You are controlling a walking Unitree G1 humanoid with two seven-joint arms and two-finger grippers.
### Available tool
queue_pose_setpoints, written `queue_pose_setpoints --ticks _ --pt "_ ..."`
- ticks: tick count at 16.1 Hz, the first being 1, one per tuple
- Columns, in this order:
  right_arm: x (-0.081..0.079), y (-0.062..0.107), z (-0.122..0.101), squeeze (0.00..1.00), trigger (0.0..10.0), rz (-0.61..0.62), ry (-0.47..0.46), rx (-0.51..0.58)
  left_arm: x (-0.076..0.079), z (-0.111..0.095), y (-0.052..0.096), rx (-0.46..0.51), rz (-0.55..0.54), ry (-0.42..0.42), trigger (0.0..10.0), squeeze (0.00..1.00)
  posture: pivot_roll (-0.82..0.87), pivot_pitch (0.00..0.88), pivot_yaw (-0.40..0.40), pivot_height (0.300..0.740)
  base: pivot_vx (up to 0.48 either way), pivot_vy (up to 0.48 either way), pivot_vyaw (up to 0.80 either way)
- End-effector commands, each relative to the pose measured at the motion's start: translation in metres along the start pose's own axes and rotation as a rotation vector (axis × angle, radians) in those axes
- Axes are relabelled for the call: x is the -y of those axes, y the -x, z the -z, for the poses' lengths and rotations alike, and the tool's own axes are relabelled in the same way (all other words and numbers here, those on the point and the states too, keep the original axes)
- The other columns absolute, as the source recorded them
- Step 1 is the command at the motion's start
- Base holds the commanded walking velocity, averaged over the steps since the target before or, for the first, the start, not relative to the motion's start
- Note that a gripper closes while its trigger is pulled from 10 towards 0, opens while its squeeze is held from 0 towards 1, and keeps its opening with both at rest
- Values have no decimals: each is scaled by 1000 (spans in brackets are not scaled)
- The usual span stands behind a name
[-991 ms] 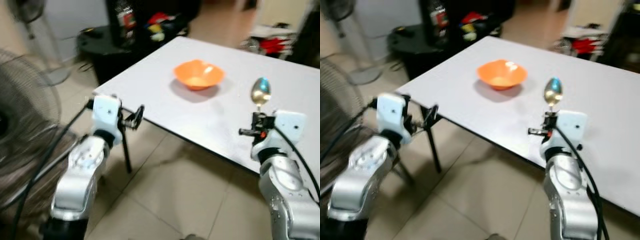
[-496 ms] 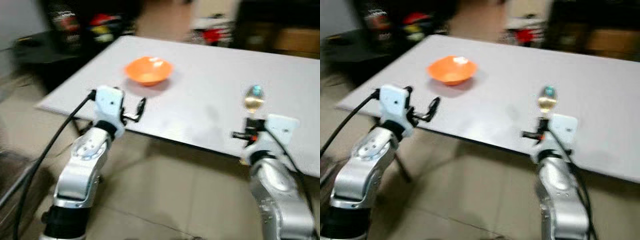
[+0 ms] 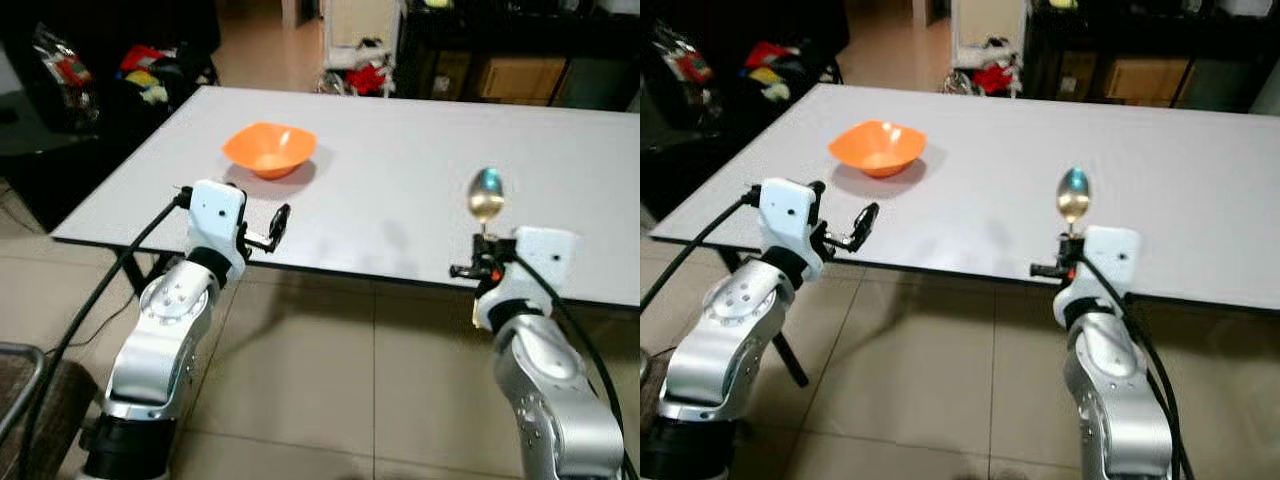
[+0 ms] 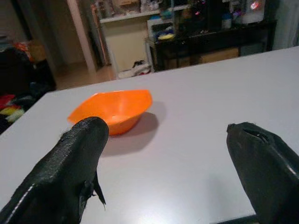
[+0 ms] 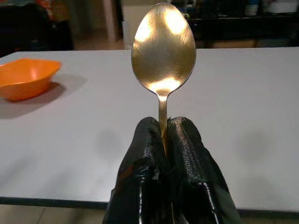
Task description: Setting the table
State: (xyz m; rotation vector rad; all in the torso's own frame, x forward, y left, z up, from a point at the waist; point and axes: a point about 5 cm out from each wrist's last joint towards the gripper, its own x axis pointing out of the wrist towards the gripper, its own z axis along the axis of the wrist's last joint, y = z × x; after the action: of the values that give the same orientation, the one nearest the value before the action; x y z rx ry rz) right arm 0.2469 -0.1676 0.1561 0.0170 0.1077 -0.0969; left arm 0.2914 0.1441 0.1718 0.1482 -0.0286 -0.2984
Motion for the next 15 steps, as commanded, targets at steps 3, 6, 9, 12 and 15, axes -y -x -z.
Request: queue_pose_setpoints --ticks 3,6,9,12,15 --pt "1 -2 1 0 10000 13 15 -8 -5 4 -2 -21 3 -7 10000 0 10 0 74 740 0 273 0" --pt "6 4 6 0 10000 21 11 -47 -6 5 -5 -21 2 -2 10000 0 -6 0 72 740 0 273 0" --pt "5 1 9 0 10000 30 -10 -72 -2 4 -6 -22 3 0 10000 0 27 0 63 740 0 273 0" --pt "6 -1 10 0 10000 54 -8 -74 4 7 -3 -35 39 -6 10000 0 16 0 81 740 0 274 0" --pt "6 0 10 0 10000 68 -27 -73 1 3 -8 -31 42 -15 10000 0 9 0 94 740 0 276 0"
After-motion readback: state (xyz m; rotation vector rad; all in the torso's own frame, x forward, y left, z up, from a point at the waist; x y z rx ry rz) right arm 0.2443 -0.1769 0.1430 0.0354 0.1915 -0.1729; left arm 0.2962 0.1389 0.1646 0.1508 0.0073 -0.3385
